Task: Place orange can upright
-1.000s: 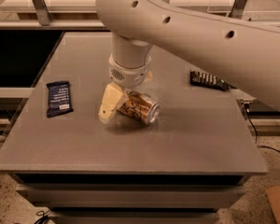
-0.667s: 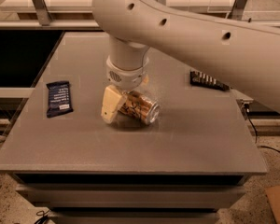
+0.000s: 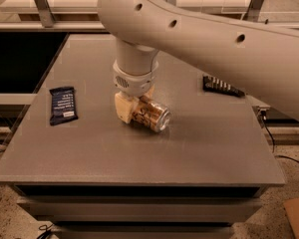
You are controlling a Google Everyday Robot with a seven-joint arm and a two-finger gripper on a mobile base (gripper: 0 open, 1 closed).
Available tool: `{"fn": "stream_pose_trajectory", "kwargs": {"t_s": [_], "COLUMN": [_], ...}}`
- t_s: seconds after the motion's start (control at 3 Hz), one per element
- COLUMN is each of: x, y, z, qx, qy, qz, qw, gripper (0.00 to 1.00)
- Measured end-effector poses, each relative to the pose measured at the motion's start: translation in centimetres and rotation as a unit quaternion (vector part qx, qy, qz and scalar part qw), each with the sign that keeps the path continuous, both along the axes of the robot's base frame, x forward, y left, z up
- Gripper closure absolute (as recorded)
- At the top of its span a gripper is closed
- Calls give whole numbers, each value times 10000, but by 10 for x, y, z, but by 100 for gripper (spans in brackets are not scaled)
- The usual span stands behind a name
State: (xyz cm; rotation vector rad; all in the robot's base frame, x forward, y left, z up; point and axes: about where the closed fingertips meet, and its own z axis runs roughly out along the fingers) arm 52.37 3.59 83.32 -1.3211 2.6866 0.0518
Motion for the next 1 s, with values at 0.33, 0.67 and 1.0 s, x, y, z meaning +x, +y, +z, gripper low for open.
{"fn": "stream_pose_trajectory", "kwargs": {"t_s": [0.33,0.67,1.0], "x": [2,2,-5], "y": [1,3,8], "z": [17,45,75], "qx": [148,417,950], "qy": [-174,-508,-958], "qz": [25,251,688], "qw": [9997,9975,9885], "gripper": [88,100,100]}}
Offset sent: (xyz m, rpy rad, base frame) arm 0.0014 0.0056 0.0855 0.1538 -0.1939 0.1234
